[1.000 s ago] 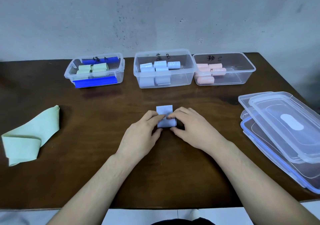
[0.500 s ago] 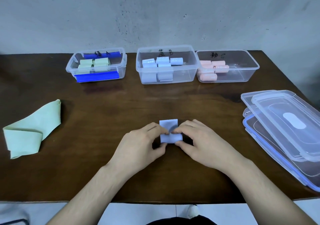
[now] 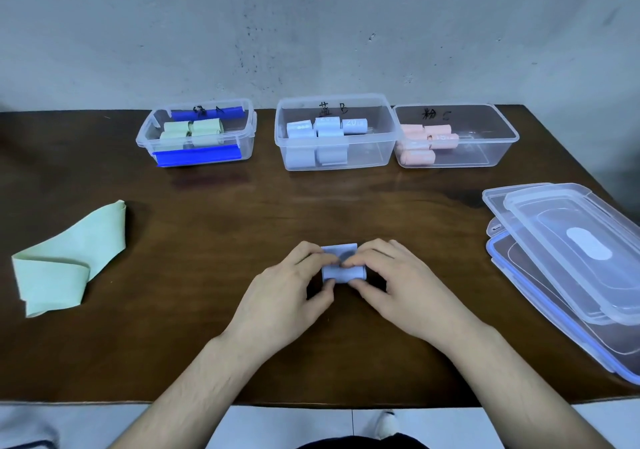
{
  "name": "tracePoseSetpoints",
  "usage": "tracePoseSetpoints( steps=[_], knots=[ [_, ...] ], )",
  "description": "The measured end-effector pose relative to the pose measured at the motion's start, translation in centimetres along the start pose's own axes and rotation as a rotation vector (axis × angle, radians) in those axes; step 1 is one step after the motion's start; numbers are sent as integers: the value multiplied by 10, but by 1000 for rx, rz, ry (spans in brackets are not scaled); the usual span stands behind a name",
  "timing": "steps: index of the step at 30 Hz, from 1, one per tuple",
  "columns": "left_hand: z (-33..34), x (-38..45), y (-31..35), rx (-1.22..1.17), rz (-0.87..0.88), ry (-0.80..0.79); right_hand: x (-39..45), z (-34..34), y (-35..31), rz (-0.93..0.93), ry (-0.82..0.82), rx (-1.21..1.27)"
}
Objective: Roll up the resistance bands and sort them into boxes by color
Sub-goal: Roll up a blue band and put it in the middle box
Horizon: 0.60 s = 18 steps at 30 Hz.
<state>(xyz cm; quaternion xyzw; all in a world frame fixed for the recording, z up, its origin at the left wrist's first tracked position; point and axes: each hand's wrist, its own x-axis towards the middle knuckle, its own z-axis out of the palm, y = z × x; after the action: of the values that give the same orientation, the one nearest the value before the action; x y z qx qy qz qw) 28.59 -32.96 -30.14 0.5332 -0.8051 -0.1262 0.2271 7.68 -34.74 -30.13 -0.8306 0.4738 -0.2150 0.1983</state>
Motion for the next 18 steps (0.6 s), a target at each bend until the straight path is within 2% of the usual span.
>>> tracePoseSetpoints(
  steps=[6, 10, 13, 18],
  knots=[
    [0, 3, -1, -31, -10, 20, 8, -7, 0, 7, -61, -62],
    [2, 8, -3, -28, -49, 2, 10, -9, -3, -9, -8, -106],
    [3, 10, -4, -28, -76, -6, 14, -8, -2, 1, -32, -100],
    [5, 9, -4, -36, -57, 62, 20, -7, 4, 10, -34, -98]
  ],
)
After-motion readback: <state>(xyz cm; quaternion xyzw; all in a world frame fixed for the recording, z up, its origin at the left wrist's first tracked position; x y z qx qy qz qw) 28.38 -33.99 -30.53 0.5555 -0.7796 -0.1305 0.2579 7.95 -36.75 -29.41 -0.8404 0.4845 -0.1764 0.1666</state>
